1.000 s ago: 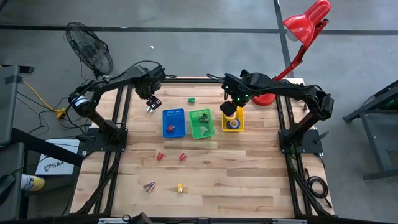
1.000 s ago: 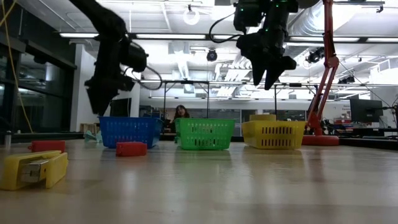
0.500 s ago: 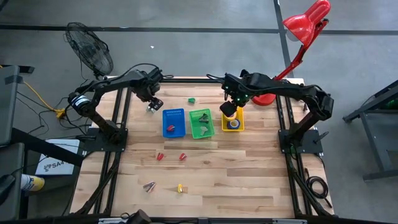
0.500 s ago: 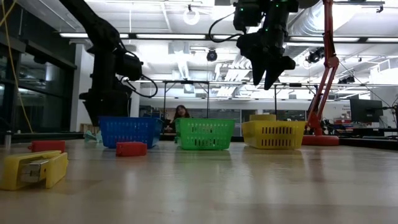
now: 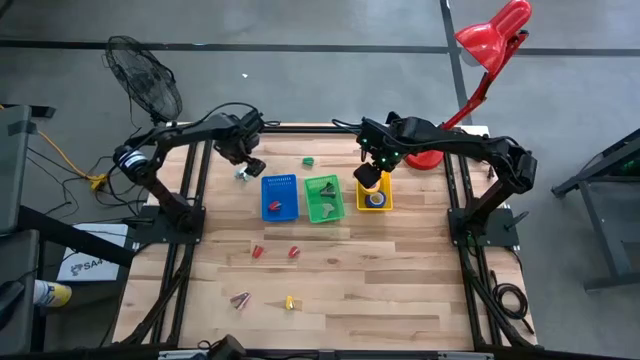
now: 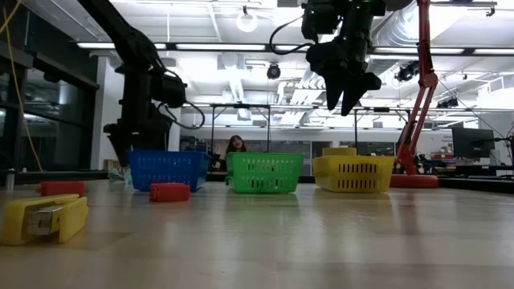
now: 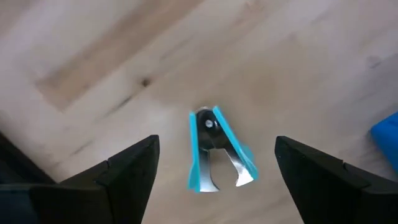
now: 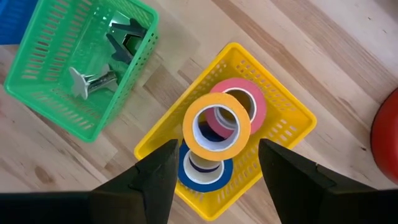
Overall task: Pick and place Stapler, Stapler remover, tape
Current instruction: Put the blue staple remover into the green bin
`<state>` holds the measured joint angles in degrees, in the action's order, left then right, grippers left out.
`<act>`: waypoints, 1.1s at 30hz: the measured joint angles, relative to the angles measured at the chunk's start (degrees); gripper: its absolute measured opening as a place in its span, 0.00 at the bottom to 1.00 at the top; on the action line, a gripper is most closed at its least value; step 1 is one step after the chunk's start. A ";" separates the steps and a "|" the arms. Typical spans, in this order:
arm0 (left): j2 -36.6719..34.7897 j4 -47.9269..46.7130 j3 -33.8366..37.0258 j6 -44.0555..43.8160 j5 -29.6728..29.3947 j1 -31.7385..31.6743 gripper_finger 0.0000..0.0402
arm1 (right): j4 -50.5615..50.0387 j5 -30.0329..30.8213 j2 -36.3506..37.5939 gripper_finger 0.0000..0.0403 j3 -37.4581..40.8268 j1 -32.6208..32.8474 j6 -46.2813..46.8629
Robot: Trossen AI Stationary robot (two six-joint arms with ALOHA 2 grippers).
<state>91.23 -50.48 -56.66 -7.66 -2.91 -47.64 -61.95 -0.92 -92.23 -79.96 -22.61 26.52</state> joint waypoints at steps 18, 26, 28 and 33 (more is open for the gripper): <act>4.56 -0.74 1.97 -1.68 1.73 0.00 0.78 | -0.13 -0.99 0.00 0.53 0.00 0.04 -1.49; 4.58 1.07 3.43 -2.14 2.53 0.00 0.78 | -0.11 -0.99 0.00 0.53 0.00 0.04 -2.14; 4.58 1.08 3.43 -2.18 2.55 0.00 0.78 | -0.11 -0.99 0.00 0.53 0.00 0.04 -2.16; 4.58 1.42 3.46 -2.97 2.58 0.02 0.78 | -0.09 -0.99 0.00 0.53 0.00 0.15 -2.58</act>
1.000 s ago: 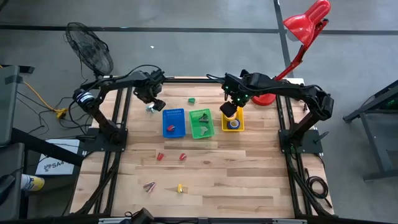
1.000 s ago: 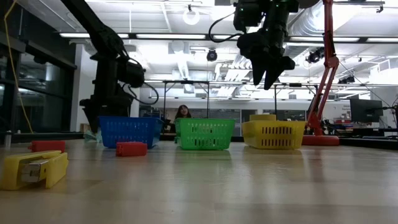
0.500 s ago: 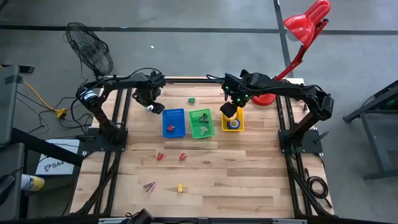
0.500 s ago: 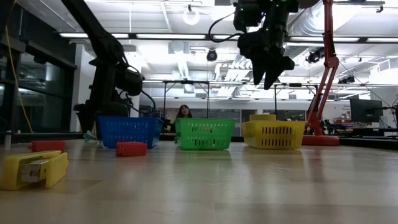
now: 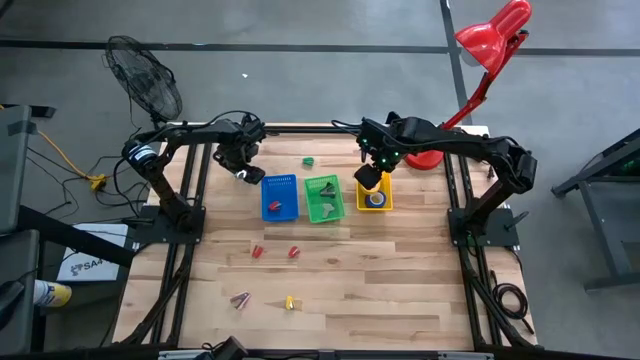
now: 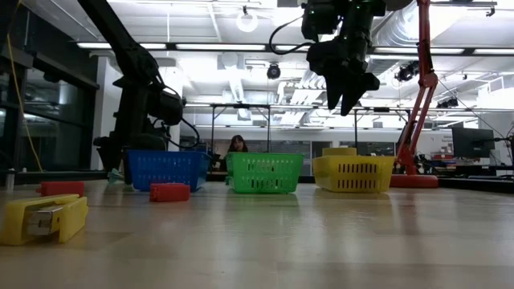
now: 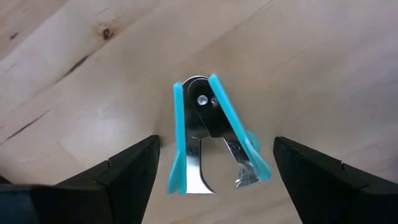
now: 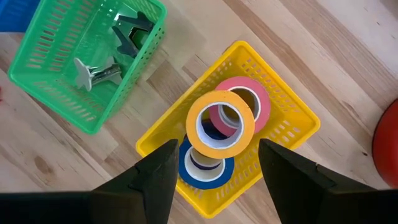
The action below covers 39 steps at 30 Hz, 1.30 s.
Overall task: Pick and place Stapler, Stapler remover, tape
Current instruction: Put the blue staple remover into the green bin
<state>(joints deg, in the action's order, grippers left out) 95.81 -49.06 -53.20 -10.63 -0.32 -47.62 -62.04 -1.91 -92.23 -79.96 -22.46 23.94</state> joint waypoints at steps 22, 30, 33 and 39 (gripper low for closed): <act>-0.07 2.42 0.01 -10.74 -0.10 0.03 0.78 | 0.04 0.02 0.00 0.53 0.00 0.00 -0.80; -0.07 1.73 -0.03 -12.38 -0.21 0.04 0.67 | 0.03 0.02 0.00 0.53 0.00 0.00 -2.14; -0.07 1.40 -0.03 -12.73 -0.16 0.04 0.60 | 0.04 0.04 0.00 0.52 0.00 0.00 -2.84; -0.07 0.33 -0.05 -13.44 -0.37 0.02 0.46 | 0.04 0.04 0.00 0.52 0.00 0.00 -3.48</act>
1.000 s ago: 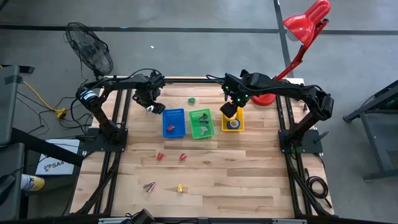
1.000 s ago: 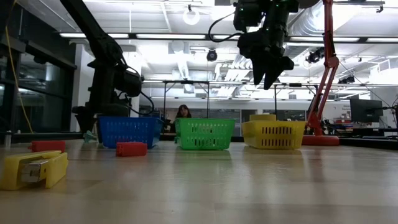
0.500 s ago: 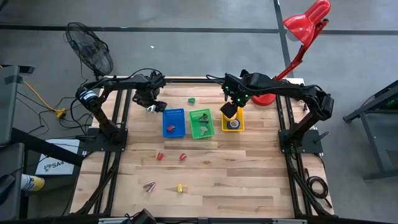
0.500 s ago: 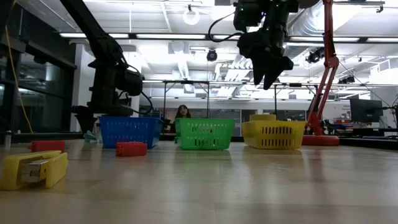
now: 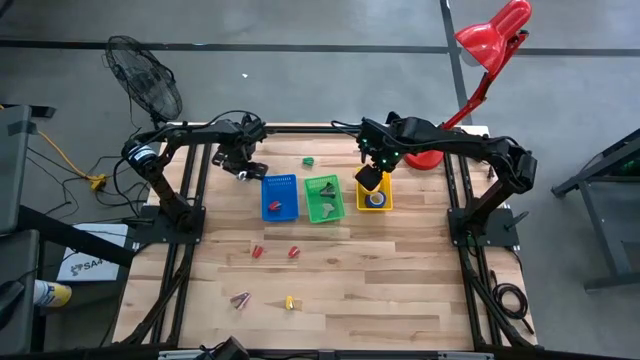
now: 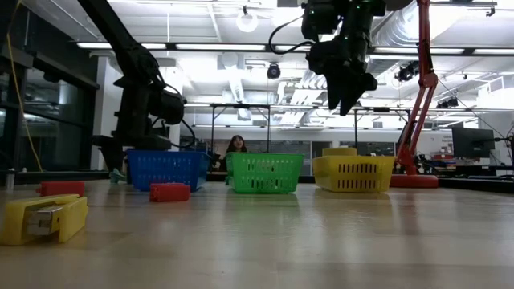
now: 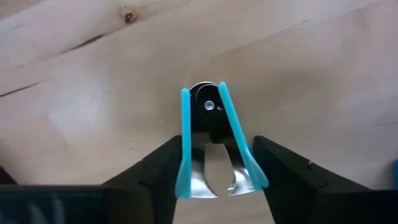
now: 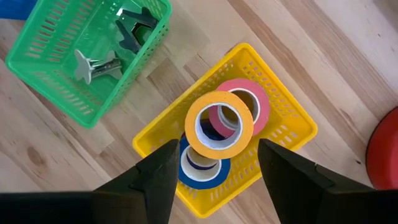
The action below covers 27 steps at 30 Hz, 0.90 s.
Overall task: Pick and place Stapler, Stapler remover, tape
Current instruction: Put the blue staple remover into the green bin
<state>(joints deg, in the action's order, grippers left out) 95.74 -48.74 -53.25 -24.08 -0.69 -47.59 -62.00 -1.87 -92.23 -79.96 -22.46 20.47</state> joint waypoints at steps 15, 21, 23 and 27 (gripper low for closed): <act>0.02 -1.06 0.02 6.74 0.40 -0.02 0.24 | 0.00 0.39 0.00 0.52 0.00 0.00 -0.78; 0.13 -0.99 -1.20 15.94 2.19 -0.02 0.25 | 0.64 0.22 0.00 0.51 0.00 0.00 -5.47; 0.13 -1.06 -2.37 18.57 2.46 -0.02 0.26 | 0.99 -0.15 0.00 0.51 0.00 0.00 -7.27; 0.11 -2.90 -5.46 22.27 2.38 -0.02 0.26 | 2.19 -0.17 0.00 0.51 0.00 0.00 -9.66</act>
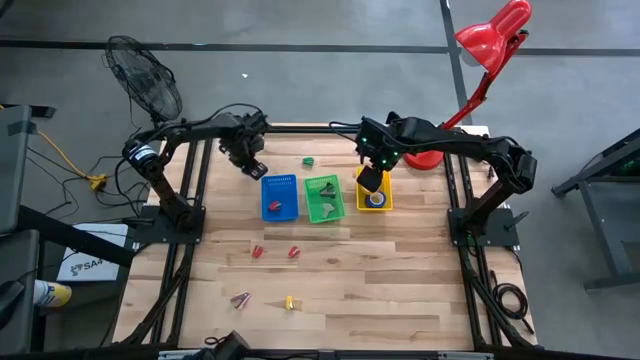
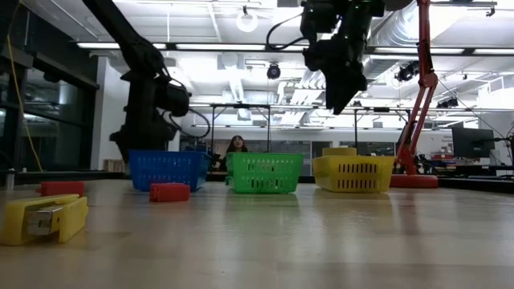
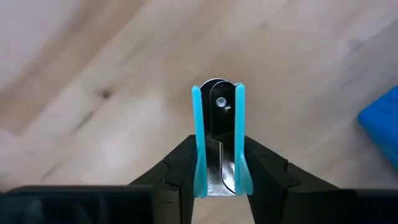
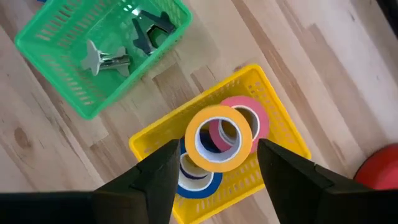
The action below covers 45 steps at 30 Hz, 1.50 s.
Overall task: Pick and place Stapler, Stapler remover, tape
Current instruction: Put the blue staple remover into the green bin
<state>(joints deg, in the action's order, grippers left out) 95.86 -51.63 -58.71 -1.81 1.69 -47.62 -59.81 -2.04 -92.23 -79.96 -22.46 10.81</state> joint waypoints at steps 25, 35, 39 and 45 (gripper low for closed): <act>-0.05 -1.46 -36.85 25.94 10.66 11.47 0.25 | 32.39 -3.11 0.85 0.51 0.02 0.04 -15.42; -0.11 1.66 -39.94 27.63 12.36 18.60 0.25 | 41.79 0.01 1.14 0.51 0.02 2.16 -20.85; -0.11 1.70 -39.94 27.52 12.32 20.05 0.25 | 42.10 0.16 1.67 0.50 0.02 3.27 -23.16; -0.11 1.77 -39.94 27.16 12.62 21.22 0.25 | 43.86 0.46 2.16 0.47 0.02 4.37 -25.21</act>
<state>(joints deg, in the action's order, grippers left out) 95.74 -49.87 -98.65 25.35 14.31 -26.39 -15.95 -1.58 -90.06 -79.94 -18.09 -14.40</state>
